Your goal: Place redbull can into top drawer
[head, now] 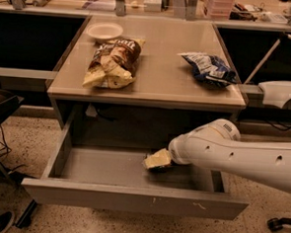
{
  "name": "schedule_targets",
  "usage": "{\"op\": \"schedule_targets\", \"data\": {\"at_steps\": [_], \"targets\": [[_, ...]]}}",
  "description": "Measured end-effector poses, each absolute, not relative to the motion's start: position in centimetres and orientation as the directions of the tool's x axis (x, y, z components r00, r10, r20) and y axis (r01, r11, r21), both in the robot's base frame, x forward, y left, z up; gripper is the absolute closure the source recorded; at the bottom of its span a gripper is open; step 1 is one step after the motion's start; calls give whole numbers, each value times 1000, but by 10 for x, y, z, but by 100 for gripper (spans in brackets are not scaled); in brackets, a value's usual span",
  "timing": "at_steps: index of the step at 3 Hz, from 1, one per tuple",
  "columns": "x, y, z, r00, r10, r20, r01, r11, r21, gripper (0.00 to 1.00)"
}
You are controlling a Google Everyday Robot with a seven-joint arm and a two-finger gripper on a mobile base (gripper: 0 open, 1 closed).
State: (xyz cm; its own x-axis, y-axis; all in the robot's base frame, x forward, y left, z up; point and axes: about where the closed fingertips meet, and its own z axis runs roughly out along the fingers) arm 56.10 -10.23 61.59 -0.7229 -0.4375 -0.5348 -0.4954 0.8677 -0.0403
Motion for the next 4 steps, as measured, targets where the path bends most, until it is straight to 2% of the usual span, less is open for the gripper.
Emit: {"op": "schedule_targets", "data": {"at_steps": [2,3,4], "targets": [[561,-102,616,-723,-438,-535,-495,868,-40,11],[561,-102,616,-723,-438,-535,-495,868,-40,0],[561,-102,616,-723,-438,-535,-495,868,-40,0]]}}
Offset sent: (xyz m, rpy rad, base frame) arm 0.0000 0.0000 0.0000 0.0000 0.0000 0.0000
